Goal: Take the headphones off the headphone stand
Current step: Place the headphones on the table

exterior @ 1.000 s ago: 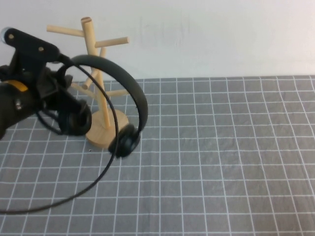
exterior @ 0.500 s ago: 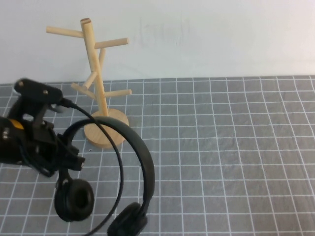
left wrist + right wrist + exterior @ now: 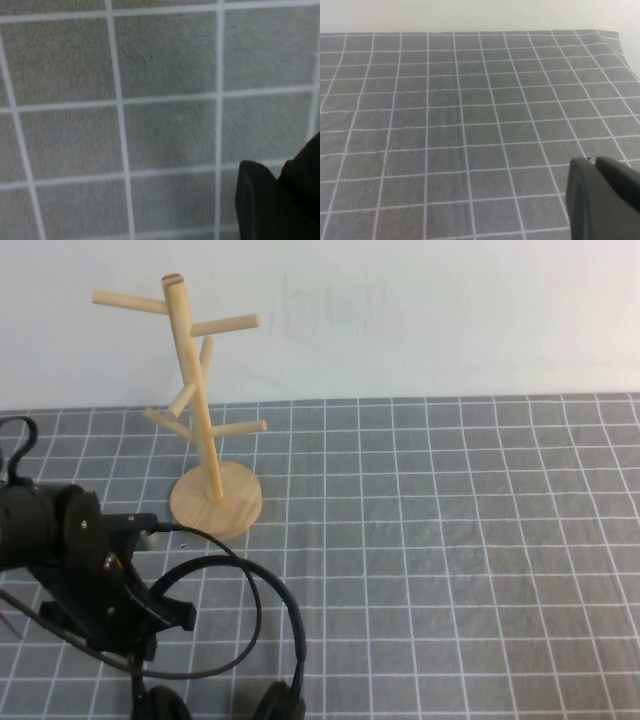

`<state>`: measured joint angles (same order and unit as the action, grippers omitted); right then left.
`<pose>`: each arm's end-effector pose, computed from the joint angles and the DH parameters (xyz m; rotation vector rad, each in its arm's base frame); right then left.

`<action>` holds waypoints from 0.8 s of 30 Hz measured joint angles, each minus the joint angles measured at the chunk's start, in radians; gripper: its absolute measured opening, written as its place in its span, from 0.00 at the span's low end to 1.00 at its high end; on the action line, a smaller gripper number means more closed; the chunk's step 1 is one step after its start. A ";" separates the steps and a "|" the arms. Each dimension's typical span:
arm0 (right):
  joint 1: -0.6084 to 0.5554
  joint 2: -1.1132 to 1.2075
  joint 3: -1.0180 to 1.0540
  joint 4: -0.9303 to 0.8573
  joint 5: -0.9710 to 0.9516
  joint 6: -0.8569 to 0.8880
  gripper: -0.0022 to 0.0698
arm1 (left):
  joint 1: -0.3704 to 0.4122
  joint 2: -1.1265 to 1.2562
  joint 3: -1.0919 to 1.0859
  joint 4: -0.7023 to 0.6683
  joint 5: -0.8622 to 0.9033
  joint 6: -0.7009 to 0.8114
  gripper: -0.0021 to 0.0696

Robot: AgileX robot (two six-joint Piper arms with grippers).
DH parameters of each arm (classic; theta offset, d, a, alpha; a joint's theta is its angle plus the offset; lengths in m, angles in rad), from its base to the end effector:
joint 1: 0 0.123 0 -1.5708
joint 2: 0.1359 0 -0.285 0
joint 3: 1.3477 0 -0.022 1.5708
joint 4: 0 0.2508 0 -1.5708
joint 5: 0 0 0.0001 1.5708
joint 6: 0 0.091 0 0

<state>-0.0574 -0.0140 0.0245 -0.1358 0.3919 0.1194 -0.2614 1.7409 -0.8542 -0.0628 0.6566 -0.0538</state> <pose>0.0516 -0.0077 0.1708 0.0836 1.8815 -0.0923 0.2762 -0.0775 0.1399 0.2425 3.0238 -0.0890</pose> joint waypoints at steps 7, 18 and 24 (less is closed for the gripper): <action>0.000 0.000 0.000 0.000 0.000 0.000 0.02 | 0.000 0.026 0.000 0.000 -0.048 -0.006 0.17; 0.000 0.000 0.000 0.000 0.000 0.000 0.02 | 0.000 -0.174 0.000 -0.015 0.036 0.031 0.58; 0.000 0.000 0.000 0.000 0.000 0.000 0.02 | 0.000 -0.546 0.000 -0.067 0.104 0.142 0.26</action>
<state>-0.0574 -0.0140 0.0245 -0.1358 0.3919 0.1194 -0.2614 1.1947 -0.8542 -0.1297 0.7610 0.0885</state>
